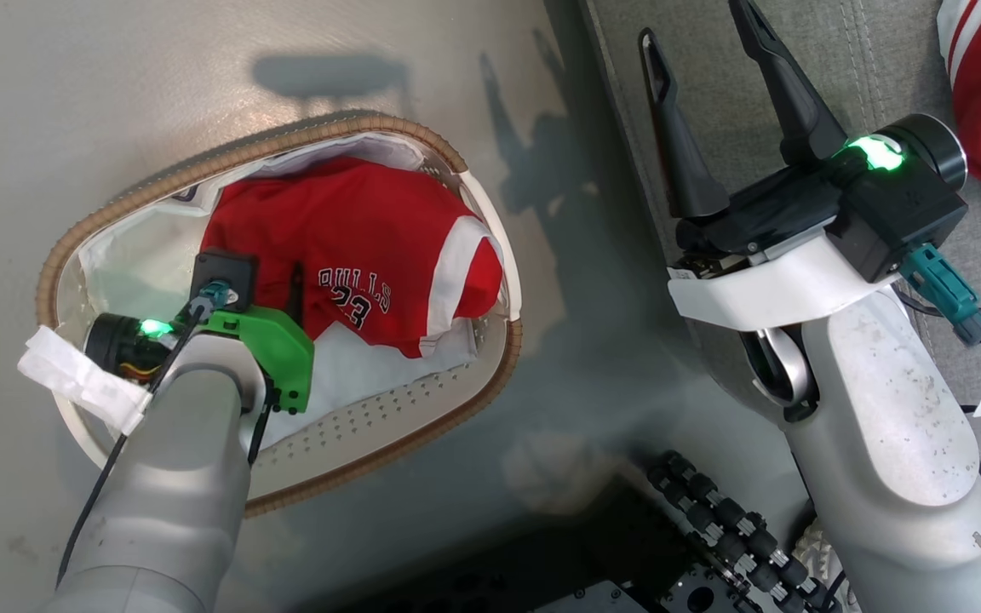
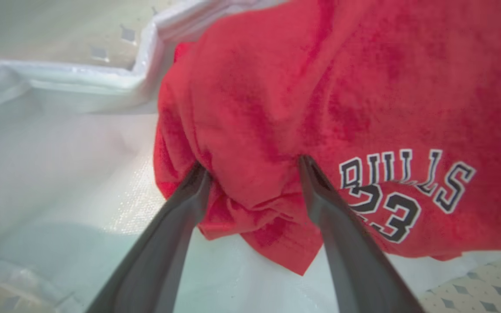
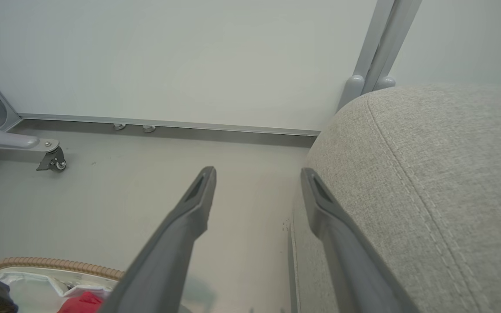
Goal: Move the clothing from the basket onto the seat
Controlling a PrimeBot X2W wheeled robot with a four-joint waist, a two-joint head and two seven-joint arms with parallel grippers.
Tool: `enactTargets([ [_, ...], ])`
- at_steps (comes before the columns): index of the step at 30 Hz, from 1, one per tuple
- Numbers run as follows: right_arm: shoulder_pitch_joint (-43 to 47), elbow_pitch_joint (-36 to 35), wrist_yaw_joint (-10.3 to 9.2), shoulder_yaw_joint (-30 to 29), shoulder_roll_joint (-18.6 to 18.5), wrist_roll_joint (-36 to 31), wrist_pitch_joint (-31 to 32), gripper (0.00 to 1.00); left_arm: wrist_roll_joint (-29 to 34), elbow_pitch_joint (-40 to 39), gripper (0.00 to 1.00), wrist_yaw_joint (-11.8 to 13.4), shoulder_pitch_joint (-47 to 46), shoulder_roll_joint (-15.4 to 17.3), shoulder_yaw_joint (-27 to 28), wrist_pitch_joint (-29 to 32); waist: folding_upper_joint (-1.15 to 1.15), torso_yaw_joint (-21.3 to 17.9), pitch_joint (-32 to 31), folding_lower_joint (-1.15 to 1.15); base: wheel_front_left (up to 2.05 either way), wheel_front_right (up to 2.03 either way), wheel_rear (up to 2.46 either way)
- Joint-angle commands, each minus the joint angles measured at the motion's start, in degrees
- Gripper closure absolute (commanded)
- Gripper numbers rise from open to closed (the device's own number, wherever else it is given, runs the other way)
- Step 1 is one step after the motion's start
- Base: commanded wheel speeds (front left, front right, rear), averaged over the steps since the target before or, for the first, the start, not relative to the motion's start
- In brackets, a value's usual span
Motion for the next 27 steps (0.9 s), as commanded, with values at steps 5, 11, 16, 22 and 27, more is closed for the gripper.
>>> enactTargets([
  [5, -0.7, -0.1, -0.08, -0.4, -0.1, -0.2, -0.1, 0.0, -2.2, -2.6, 1.0, -1.7, -0.2, -0.7, -0.1, 0.0, 0.0, 0.1, 0.0, -0.01, 0.0, 0.0, 0.0],
  [11, -0.9, 0.4, -0.08, -0.7, -0.1, 0.6, -0.1, 0.0, -3.0, -3.1, 1.0, -2.3, 0.5, -0.6, -1.3, 0.0, 0.0, -0.1, -1.0, -0.01, 0.0, 0.0, 0.0],
  [16, -0.2, 1.4, -0.08, -1.2, -0.1, 1.3, -0.1, 0.0, -4.6, -6.2, 1.0, -2.3, 3.0, -0.9, -1.4, 0.0, 0.0, 0.4, -3.9, -0.01, 0.0, 0.0, 0.0],
  [22, 1.4, 3.0, -0.08, -1.2, -0.1, 0.9, -0.1, 0.0, -5.8, -12.2, 1.0, -2.3, 7.4, -1.1, -3.4, 0.0, 0.0, 2.0, -9.3, -0.01, 0.0, 0.0, 0.0],
  [27, 3.0, 4.8, -0.08, -1.3, -0.1, 0.3, -0.1, 0.0, -7.0, -18.2, 1.0, -2.3, 11.7, -1.3, -4.0, 0.0, 0.0, 3.9, -14.7, -0.01, 0.0, 0.0, 0.0],
])
